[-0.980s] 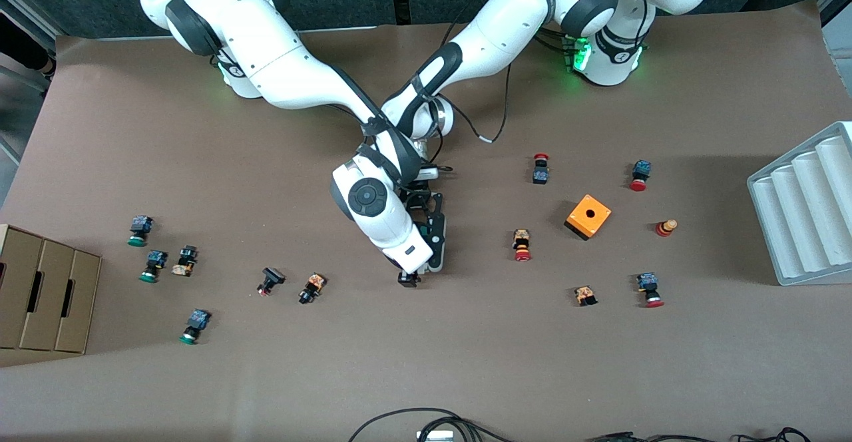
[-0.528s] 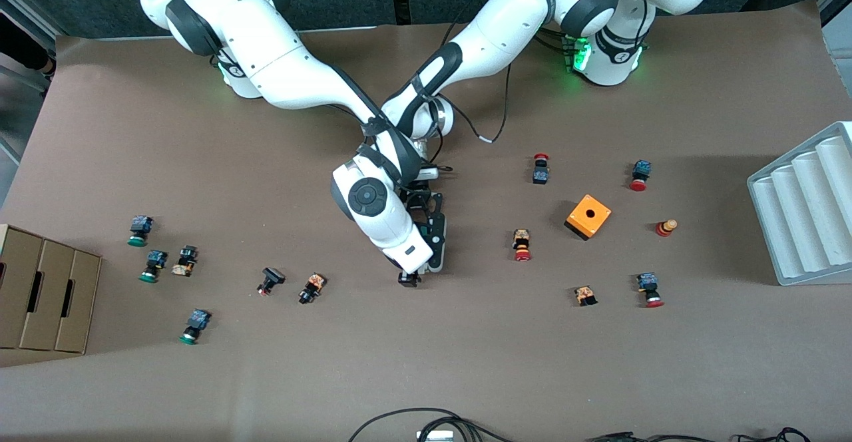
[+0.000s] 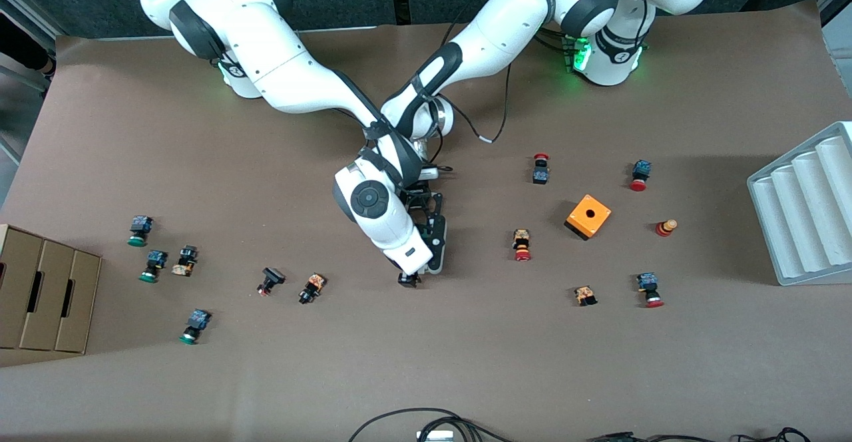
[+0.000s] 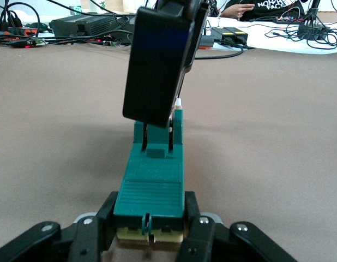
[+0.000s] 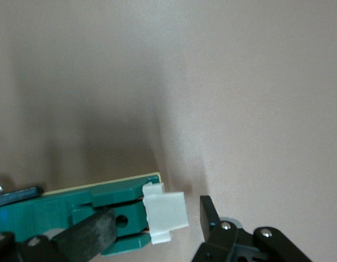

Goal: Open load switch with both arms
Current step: 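Lower the right gripper around the white lever of the switch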

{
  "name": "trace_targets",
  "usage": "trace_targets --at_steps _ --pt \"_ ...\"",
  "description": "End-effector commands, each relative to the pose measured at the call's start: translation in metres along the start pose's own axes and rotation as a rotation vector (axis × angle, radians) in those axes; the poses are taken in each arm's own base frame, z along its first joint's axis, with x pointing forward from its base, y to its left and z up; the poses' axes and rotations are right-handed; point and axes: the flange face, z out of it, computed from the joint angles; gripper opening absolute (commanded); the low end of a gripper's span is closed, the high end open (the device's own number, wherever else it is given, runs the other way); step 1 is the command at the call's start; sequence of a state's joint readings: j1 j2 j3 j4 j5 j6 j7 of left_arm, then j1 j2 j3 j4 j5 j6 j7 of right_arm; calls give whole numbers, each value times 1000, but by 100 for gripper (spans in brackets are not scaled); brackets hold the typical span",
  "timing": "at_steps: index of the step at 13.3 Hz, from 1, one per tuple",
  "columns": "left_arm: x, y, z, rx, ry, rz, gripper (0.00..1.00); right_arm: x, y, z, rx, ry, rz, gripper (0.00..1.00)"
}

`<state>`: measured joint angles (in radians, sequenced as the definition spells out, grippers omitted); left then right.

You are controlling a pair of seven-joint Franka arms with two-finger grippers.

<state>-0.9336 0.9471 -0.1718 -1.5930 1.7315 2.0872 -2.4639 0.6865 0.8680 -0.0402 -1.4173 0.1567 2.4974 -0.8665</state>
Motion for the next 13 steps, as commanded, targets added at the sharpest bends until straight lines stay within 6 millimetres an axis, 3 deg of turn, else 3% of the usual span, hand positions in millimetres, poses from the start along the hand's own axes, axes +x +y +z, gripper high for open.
trace_targets --at_steps 1,9,13 --pt "-3 3 0 -20 9 -8 53 5 -2 7 -15 18 10 62" --pt "-2 4 0 -21 10 -8 53 10 -11 6 -3 13 67 51" --pt "-2 4 0 -21 10 -6 53 8 -11 4 -1 7 66 50"
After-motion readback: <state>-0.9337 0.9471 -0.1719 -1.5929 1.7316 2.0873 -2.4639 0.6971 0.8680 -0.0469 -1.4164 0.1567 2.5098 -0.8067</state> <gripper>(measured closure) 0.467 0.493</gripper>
